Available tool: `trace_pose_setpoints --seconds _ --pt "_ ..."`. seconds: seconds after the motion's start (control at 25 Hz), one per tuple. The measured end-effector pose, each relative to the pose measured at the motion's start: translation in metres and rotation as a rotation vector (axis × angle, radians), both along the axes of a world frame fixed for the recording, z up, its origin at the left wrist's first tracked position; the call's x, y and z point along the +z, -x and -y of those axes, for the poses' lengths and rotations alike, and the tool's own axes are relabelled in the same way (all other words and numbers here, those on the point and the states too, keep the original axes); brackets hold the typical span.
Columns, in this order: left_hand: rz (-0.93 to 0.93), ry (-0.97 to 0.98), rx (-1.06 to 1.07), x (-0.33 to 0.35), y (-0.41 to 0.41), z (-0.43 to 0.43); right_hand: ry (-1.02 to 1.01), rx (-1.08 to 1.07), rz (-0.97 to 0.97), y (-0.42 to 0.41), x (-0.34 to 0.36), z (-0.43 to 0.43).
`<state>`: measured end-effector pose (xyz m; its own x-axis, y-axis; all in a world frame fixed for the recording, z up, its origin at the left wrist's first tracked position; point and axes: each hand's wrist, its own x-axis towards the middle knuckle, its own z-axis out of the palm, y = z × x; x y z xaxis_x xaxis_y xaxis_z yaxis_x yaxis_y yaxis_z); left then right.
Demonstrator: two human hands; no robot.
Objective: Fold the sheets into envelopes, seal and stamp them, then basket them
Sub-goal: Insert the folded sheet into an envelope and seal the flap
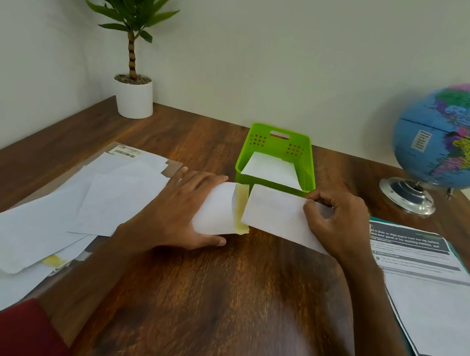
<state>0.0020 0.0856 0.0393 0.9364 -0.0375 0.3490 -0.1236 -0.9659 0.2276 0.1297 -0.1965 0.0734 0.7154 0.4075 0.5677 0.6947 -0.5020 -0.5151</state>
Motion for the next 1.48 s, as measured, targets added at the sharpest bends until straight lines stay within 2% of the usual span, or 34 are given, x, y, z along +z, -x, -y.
trace_pose_setpoints --seconds 0.2,0.48,0.64,0.8,1.16,1.32,1.48 --pt "0.018 -0.022 -0.038 -0.003 -0.001 0.008 0.145 0.053 -0.048 0.009 -0.001 -0.012" --pt "0.024 -0.049 -0.136 -0.014 -0.004 0.03 0.331 0.001 -0.124 0.027 -0.017 -0.044" --pt "0.046 -0.056 -0.102 -0.013 -0.006 0.024 0.228 -0.072 -0.17 0.017 -0.008 -0.03" --pt "0.072 -0.044 -0.064 -0.01 -0.006 0.013 0.315 -0.117 -0.257 -0.002 -0.002 -0.003" --pt "0.04 -0.059 -0.098 -0.015 -0.005 0.024 0.101 0.033 -0.38 0.021 -0.018 -0.042" --pt "0.061 -0.055 -0.047 -0.012 -0.004 0.015 -0.09 0.017 -0.469 0.009 -0.009 -0.029" --pt "0.062 -0.082 -0.027 -0.014 -0.006 0.017 -0.064 0.146 -0.481 0.016 -0.013 -0.034"
